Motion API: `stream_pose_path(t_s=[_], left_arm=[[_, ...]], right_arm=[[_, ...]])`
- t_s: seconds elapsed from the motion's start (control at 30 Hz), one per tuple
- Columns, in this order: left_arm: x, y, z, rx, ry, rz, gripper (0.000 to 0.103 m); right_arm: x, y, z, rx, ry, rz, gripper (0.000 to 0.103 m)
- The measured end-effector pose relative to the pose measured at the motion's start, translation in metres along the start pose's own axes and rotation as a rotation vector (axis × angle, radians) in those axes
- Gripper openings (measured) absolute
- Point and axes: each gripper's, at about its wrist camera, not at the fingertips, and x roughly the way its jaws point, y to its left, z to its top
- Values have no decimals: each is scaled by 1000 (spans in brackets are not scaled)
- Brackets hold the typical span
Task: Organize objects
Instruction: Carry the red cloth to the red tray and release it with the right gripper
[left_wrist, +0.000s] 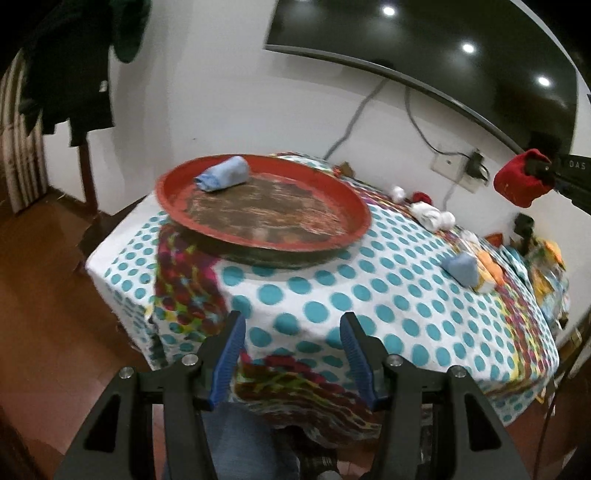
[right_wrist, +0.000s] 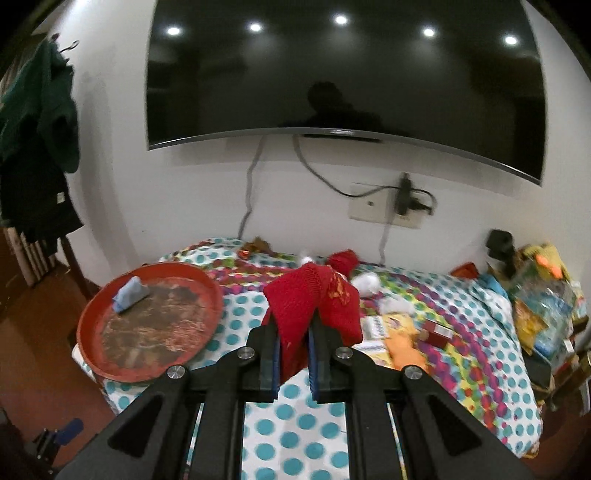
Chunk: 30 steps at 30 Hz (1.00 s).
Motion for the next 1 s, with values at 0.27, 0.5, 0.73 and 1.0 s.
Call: stream_pose_path(t_s=[0.27, 0.5, 0.73, 1.0], left_arm=[[3, 22, 8, -53, -13, 57, 55], [13, 44, 12, -107, 0, 80, 55], [22, 61, 15, -152, 13, 90, 55], [31, 81, 16, -217, 38, 102, 55]], right_arm=[[35, 76, 17, -100, 19, 80, 10], [78, 145, 15, -187, 67, 152, 10], [126, 190, -10, -231, 155, 215, 10], [171, 245, -29, -302, 230, 280, 11]])
